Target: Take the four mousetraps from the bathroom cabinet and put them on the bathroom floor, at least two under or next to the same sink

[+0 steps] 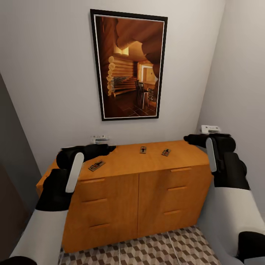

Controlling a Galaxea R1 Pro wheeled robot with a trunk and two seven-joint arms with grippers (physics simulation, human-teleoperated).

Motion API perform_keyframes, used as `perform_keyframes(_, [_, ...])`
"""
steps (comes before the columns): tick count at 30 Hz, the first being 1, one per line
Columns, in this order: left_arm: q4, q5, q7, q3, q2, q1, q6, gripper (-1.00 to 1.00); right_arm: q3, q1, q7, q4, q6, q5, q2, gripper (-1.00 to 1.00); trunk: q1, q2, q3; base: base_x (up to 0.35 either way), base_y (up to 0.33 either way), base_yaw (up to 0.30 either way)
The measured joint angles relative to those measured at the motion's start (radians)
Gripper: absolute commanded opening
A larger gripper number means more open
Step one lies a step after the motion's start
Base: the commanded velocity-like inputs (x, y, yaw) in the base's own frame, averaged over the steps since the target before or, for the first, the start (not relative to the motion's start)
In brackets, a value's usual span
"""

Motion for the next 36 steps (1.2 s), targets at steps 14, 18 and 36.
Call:
perform_keyframes(14, [-0.003,0.135,-0.043,0.007,0.267,-0.004,0.003,1.0,0.001,-0.076,-0.035,0.121,0.0,0.003,0.077,1.0,0.0,0.0,0.0,0.0,0.0,0.0])
perform_keyframes(18, [-0.004,0.163,-0.047,0.005,0.287,-0.004,0.003,1.0,0.002,-0.078,-0.036,0.122,0.0,0.003,0.083,1.0,0.0,0.0,0.0,0.003,0.0,0.0])
perform_keyframes(36, [0.0,0.19,-0.049,0.009,0.303,-0.004,0.001,1.0,0.008,-0.081,-0.037,0.12,0.0,0.004,0.086,1.0,-0.001,0.0,0.0,0.242,0.0,0.0])
